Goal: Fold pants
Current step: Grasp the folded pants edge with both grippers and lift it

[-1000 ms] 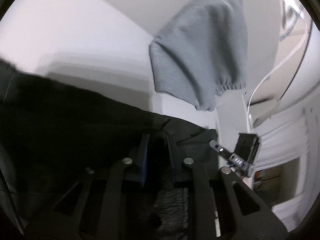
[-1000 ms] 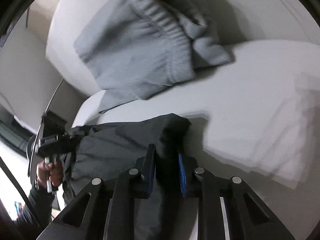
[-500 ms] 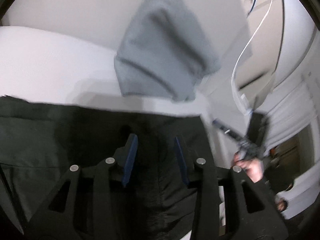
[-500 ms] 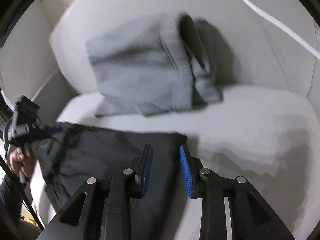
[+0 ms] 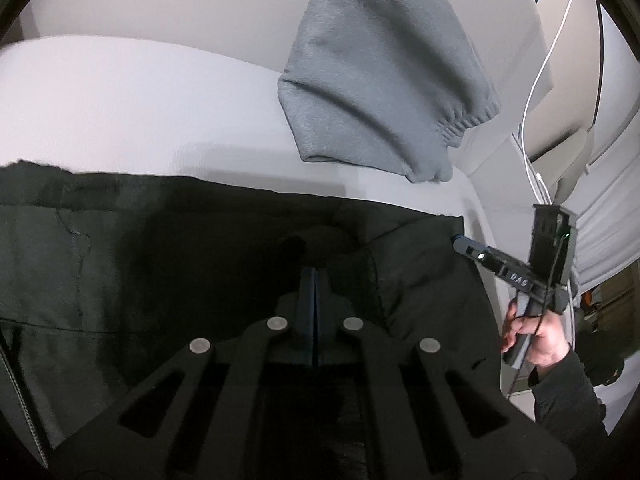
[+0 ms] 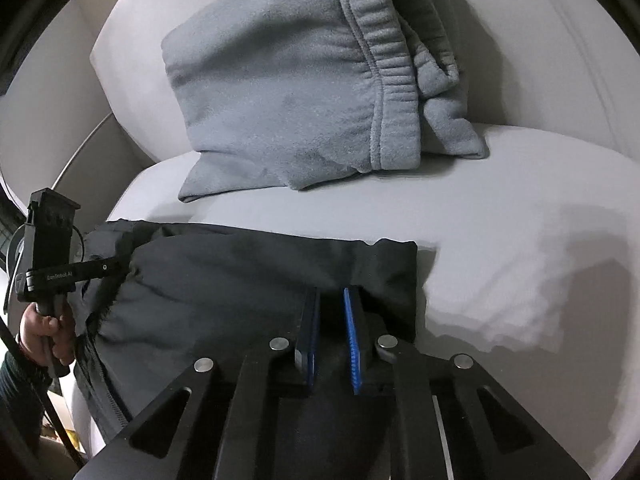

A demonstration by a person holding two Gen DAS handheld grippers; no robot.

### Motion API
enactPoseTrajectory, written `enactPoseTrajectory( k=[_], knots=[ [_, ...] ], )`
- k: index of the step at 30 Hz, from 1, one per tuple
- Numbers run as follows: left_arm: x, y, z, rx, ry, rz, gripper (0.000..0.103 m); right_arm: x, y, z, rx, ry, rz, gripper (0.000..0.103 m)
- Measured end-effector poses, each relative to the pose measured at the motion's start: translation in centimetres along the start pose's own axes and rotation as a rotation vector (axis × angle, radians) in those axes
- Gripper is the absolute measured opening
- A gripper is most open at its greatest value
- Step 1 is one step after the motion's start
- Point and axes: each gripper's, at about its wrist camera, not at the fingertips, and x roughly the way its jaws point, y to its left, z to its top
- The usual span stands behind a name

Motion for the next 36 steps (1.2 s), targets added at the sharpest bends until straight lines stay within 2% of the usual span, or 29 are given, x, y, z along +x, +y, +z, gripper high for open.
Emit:
enactPoseTrajectory(
  k=[2, 4, 7, 10, 12, 14, 18, 23, 27, 29, 31, 32, 33, 35, 36],
  knots=[
    [-0.7, -0.6, -0.4, 0.01, -0.01, 0.0, 0.0, -1.3, 0.9, -0.1, -0.015, -0.018, -0.028, 0.012],
    [-1.1, -1.7, -1.0, 0.051, -0.008, -0.008, 0.0, -3.5, 2.1, -1.1, -0.023, -0.062, 0.009, 0.012],
    [-1.6, -2.6, -2.2, 0.095, 0.011, 0.006, 0.0, -4.9, 3.3, -3.9, -0.033, -0.074, 0.021, 0.012],
    [-0.9, -2.4, -3.9, 0.125, 0.048, 0.062, 0.0, -4.5, 3.1, -6.3, -0.027, -0.051, -0.01, 0.012],
    [-0.9, -2.0, -4.3, 0.107, 0.029, 0.054, 0.0, -3.2, 2.2, -7.3, 0.007, -0.032, 0.001, 0.012],
    [-1.0, -2.2, -4.2, 0.096, 0.033, 0.063, 0.0, -3.1, 1.8, -7.5, 0.014, -0.061, 0.022, 0.012],
    [-2.8, -2.7, -5.3, 0.072, 0.021, 0.084, 0.0, -4.6, 2.5, -7.9, 0.016, -0.054, -0.005, 0.013],
    [-6.7, -3.9, -9.7, 0.082, 0.025, 0.088, 0.0, -8.0, 4.4, -11.0, -0.03, -0.05, -0.022, 0.016],
    [-6.8, -4.5, -13.6, 0.121, 0.085, 0.142, 0.0, -8.8, 5.3, -14.5, -0.006, 0.002, -0.009, 0.019],
    [-6.6, -4.5, -14.1, 0.128, 0.063, 0.159, 0.0, -8.4, 5.6, -15.5, -0.01, 0.021, -0.016, 0.019],
    [-7.0, -4.2, -13.7, 0.075, 0.059, 0.151, 0.0, -7.7, 5.9, -15.7, -0.028, 0.017, -0.035, 0.018],
    [-8.0, -3.7, -13.5, 0.014, 0.036, 0.136, 0.0, -7.7, 5.9, -15.7, -0.02, 0.014, -0.04, 0.018],
    [-9.2, -3.1, -13.4, -0.031, 0.001, 0.12, 0.0, -7.9, 6.0, -15.6, -0.005, 0.011, -0.045, 0.019],
    [-13.0, -1.3, -13.4, -0.139, -0.118, 0.098, 0.002, -9.4, 6.5, -15.9, 0.033, -0.026, -0.031, 0.019],
    [-14.5, -0.4, -13.5, -0.182, -0.166, 0.105, 0.011, -10.0, 6.8, -15.9, 0.036, -0.046, -0.011, 0.019]
  ],
)
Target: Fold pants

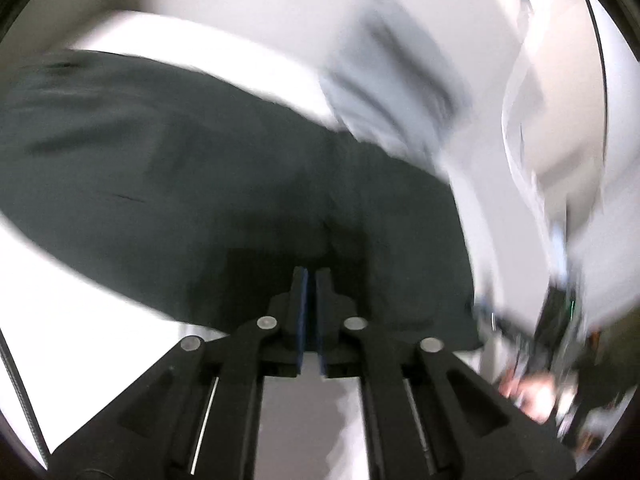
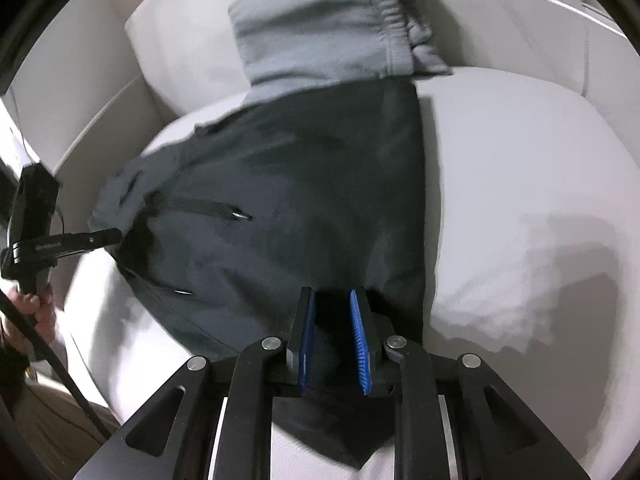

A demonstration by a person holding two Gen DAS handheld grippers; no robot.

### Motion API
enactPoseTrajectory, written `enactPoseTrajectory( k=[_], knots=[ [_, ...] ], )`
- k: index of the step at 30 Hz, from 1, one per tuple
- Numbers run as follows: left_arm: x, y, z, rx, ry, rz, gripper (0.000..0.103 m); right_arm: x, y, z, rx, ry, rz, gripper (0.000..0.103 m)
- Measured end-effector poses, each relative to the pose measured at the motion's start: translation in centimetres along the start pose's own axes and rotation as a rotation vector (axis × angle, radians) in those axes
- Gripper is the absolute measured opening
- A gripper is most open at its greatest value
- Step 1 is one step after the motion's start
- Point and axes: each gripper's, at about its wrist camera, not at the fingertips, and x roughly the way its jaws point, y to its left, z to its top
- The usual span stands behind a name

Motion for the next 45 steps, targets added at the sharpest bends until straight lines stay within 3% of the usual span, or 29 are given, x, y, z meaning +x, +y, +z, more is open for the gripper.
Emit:
enactPoseTrajectory(
  k=[2, 3, 4, 6, 8, 12, 17, 20, 28, 29, 31, 34, 39, 45],
  knots=[
    [-4.1, 3.7, 0.3, -0.156, -0.146, 0.015, 0.043, -1.5, 1.2, -0.4, -0.014, -0.041, 0.049, 0.021],
    [-6.0, 5.9, 0.2, -0.255, -0.22, 0.012, 0.068, -1.8, 1.8, -0.3, -0.026, -0.053, 0.062, 0.021],
    [-7.7, 8.0, -0.1, -0.35, -0.283, 0.002, 0.075, -1.9, 2.3, -0.4, -0.043, -0.058, 0.077, 0.021],
    [-10.4, 12.1, -1.1, -0.527, -0.393, 0.0, 0.075, -1.9, 3.3, -0.2, -0.084, -0.059, 0.094, 0.022],
    [-11.3, 14.7, -1.8, -0.627, -0.438, 0.014, 0.075, -2.0, 4.0, -0.1, -0.114, -0.064, 0.107, 0.022],
    [-10.6, 18.1, -1.9, -0.734, -0.442, 0.008, 0.075, -2.3, 4.6, 0.1, -0.121, -0.077, 0.145, 0.024],
    [-8.7, 18.7, 0.2, -0.669, -0.42, 0.098, 0.075, -3.0, 4.3, 0.4, -0.117, -0.099, 0.158, 0.03],
    [-7.2, 20.5, 1.0, -0.696, -0.384, 0.109, 0.075, -3.1, 3.9, 0.5, -0.097, -0.109, 0.142, 0.031],
    [-4.7, 21.1, 4.6, -0.634, -0.439, 0.099, 0.075, -3.6, 2.3, 0.8, -0.052, -0.143, -0.063, 0.033],
    [-4.4, 21.1, 4.8, -0.622, -0.442, 0.106, 0.072, -3.7, 2.1, 0.8, -0.053, -0.145, -0.08, 0.033],
    [-4.0, 21.2, 4.9, -0.613, -0.431, 0.152, 0.029, -3.5, 1.7, 0.8, -0.059, -0.14, -0.115, 0.034],
    [-3.6, 22.2, 4.5, -0.632, -0.439, 0.108, 0.022, -3.1, 1.3, 0.7, -0.064, -0.124, -0.137, 0.034],
    [-4.7, 20.4, 4.9, -0.541, -0.46, 0.152, 0.014, -2.8, 1.5, 0.6, -0.093, -0.108, -0.178, 0.034],
    [-8.4, 13.2, 6.9, -0.278, -0.521, 0.15, 0.012, -2.8, 1.6, 0.5, -0.103, -0.109, -0.193, 0.034]
  ],
)
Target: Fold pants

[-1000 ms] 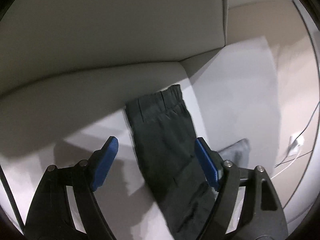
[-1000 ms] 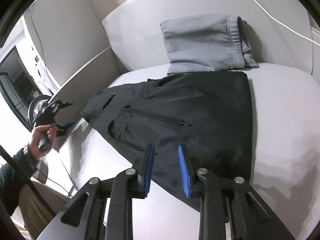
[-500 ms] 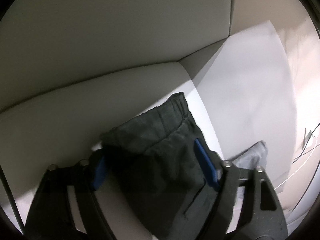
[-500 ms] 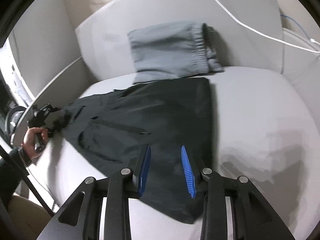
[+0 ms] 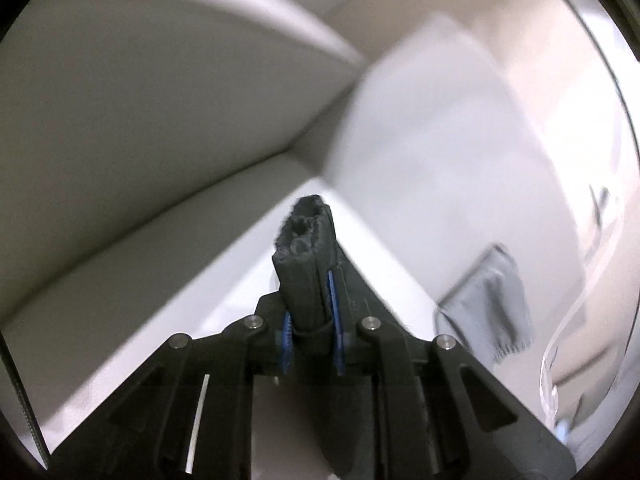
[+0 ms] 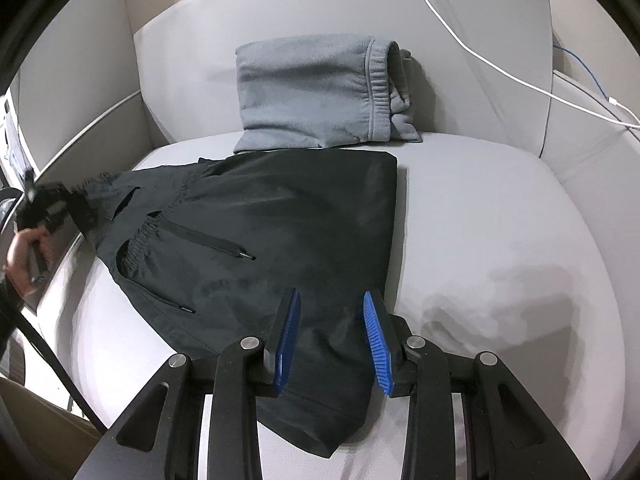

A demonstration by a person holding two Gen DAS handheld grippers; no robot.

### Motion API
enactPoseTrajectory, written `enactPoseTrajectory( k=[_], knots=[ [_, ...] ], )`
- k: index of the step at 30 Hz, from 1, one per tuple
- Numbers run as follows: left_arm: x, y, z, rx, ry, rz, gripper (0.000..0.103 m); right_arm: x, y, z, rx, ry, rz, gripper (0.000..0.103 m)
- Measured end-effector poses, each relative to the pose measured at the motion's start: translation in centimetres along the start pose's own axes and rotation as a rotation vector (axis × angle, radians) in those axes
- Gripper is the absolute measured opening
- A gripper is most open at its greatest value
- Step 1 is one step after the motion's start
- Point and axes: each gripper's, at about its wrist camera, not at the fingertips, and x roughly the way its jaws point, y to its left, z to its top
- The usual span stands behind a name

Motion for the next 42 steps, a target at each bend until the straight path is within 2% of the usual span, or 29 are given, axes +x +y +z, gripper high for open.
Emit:
enactPoseTrajectory(
  k=[6, 8, 10, 15, 19, 22, 24, 29, 31, 34, 37, 40, 42],
  knots=[
    [-2.3, -7.4, -0.5, 0.148, -0.008, -0.086, 0.012, 0.2, 0.0, -0.1, 0.01, 0.01, 0.016, 0.034],
    [-2.3, -9.1, -1.0, 0.162, -0.012, -0.101, 0.012, 0.2, 0.0, -0.1, 0.02, 0.015, 0.029, 0.034],
    [-2.2, -10.2, -1.6, 0.143, -0.01, -0.122, 0.012, 0.3, 0.1, -0.2, 0.03, 0.025, 0.044, 0.034],
    [-2.7, -12.3, -3.4, 0.221, -0.005, -0.15, 0.012, 0.9, 0.3, -0.5, 0.034, 0.058, 0.076, 0.034],
    [-2.2, -13.4, -4.0, 0.271, 0.002, -0.171, 0.012, 0.5, 0.4, 0.2, 0.101, 0.073, 0.188, 0.034],
    [-3.0, -14.2, -5.5, 0.324, 0.015, -0.188, 0.012, -0.2, 1.7, 3.1, 0.147, 0.057, 0.311, 0.039],
    [-3.0, -14.7, -6.4, 0.344, 0.026, -0.199, 0.012, 0.1, 3.8, 6.0, 0.148, 0.067, 0.368, 0.061],
    [-3.3, -16.0, -8.1, 0.4, 0.044, -0.218, 0.012, 2.6, 11.7, 15.4, 0.145, 0.117, 0.593, 0.07],
    [-3.5, -16.3, -8.6, 0.419, 0.055, -0.225, 0.012, 4.0, 15.2, 18.6, 0.123, 0.141, 0.643, 0.075],
    [-3.2, -17.0, -9.3, 0.457, 0.069, -0.238, 0.012, 6.9, 19.7, 22.1, 0.094, 0.202, 0.64, 0.076],
    [-3.2, -17.6, -10.1, 0.489, 0.086, -0.259, 0.012, 10.0, 23.0, 23.8, 0.062, 0.276, 0.561, 0.076],
    [-3.3, -18.2, -10.8, 0.514, 0.106, -0.285, 0.012, 11.9, 24.5, 24.2, 0.051, 0.317, 0.496, 0.076],
    [-3.2, -18.5, -11.2, 0.529, 0.124, -0.3, 0.012, 13.0, 24.3, 24.1, 0.075, 0.352, 0.515, 0.07]
  ],
)
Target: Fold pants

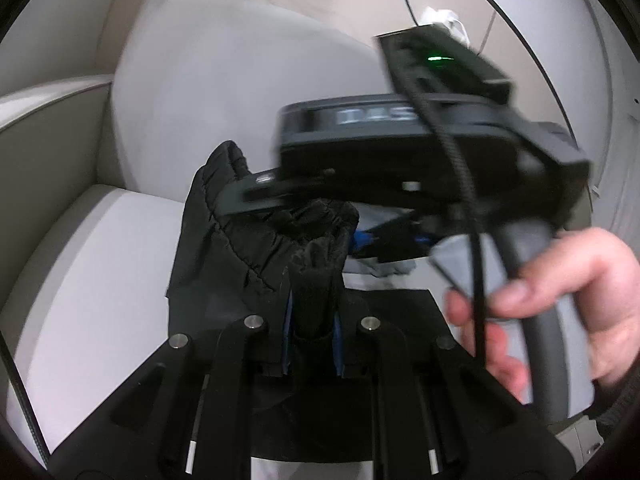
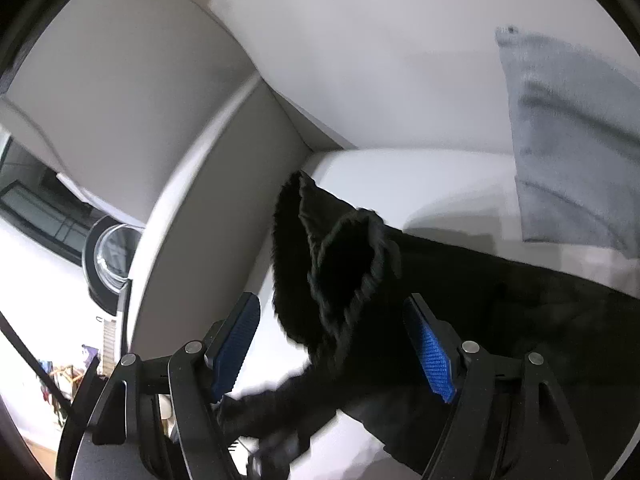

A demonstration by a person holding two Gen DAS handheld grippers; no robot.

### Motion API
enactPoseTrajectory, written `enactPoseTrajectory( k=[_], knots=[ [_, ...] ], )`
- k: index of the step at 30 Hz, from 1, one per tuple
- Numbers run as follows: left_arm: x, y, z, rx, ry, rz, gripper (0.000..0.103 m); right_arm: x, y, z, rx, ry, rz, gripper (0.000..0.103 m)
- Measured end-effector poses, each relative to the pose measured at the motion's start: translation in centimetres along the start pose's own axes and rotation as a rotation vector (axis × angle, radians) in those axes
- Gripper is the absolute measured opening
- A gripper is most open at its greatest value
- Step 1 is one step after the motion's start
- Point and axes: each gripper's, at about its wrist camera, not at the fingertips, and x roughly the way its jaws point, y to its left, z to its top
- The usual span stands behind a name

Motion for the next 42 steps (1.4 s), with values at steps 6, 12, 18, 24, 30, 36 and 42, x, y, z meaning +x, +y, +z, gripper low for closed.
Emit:
enactPoseTrajectory(
  k=[6, 12, 18, 24, 30, 36, 42],
  knots=[
    [0.3, -1.0, -0.1, -0.007, 0.017, -0.041, 0.012, -0.9, -2.6, -1.2, 0.031, -0.074, 0.064, 0.018],
    [0.1, -3.7, -0.2, 0.018, 0.012, -0.101, 0.012, -3.5, -3.4, -2.0, 0.006, -0.132, 0.069, 0.017],
    [-0.2, -5.8, 0.1, -0.036, 0.033, -0.223, 0.012, -7.6, -3.2, -3.1, -0.063, -0.172, 0.041, 0.017],
    [0.4, -8.4, -0.1, -0.027, 0.068, -0.302, 0.012, -11.6, -5.1, -4.8, -0.094, -0.198, 0.02, 0.017],
    [1.5, -11.9, -0.9, 0.025, 0.112, -0.332, 0.012, -14.7, -8.0, -7.0, -0.088, -0.236, 0.021, 0.017],
    [3.0, -14.7, -1.8, 0.048, 0.155, -0.336, 0.012, -16.4, -11.4, -8.6, -0.049, -0.248, 0.024, 0.017],
    [5.3, -17.6, -3.1, 0.064, 0.201, -0.329, 0.012, -17.2, -14.2, -9.8, -0.013, -0.264, 0.033, 0.017]
  ],
)
